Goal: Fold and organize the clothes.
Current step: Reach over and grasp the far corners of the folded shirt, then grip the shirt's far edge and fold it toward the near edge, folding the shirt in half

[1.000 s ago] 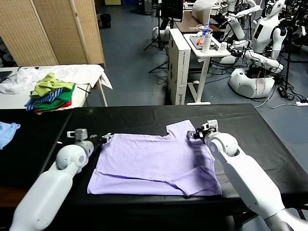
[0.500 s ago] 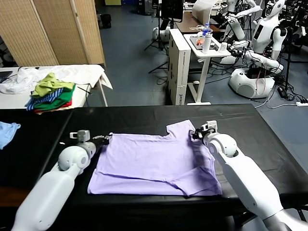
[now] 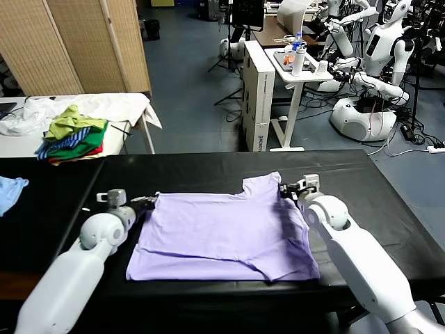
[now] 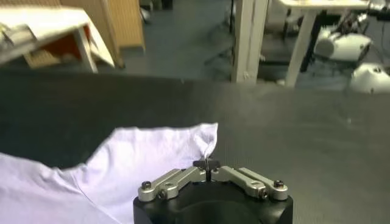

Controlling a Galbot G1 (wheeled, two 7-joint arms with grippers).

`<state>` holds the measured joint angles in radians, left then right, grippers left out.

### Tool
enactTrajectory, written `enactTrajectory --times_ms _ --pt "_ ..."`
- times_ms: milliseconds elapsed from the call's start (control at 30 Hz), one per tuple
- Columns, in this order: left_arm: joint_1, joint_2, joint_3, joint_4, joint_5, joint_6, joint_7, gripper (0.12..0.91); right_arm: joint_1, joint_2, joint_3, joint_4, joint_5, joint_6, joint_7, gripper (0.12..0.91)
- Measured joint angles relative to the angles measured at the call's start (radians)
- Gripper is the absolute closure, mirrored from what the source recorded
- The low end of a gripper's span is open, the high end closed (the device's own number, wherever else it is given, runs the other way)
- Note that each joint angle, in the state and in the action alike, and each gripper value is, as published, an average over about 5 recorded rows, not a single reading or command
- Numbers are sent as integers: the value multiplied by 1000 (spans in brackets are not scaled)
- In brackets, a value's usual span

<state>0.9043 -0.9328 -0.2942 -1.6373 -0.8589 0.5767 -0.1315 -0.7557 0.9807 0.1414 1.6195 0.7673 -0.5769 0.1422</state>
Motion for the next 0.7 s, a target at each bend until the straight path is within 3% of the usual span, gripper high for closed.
enactTrajectory --times_ms 700 --pt "370 91 -190 -415 -3 39 -9 882 -382 -175 203 398 37 -109 37 886"
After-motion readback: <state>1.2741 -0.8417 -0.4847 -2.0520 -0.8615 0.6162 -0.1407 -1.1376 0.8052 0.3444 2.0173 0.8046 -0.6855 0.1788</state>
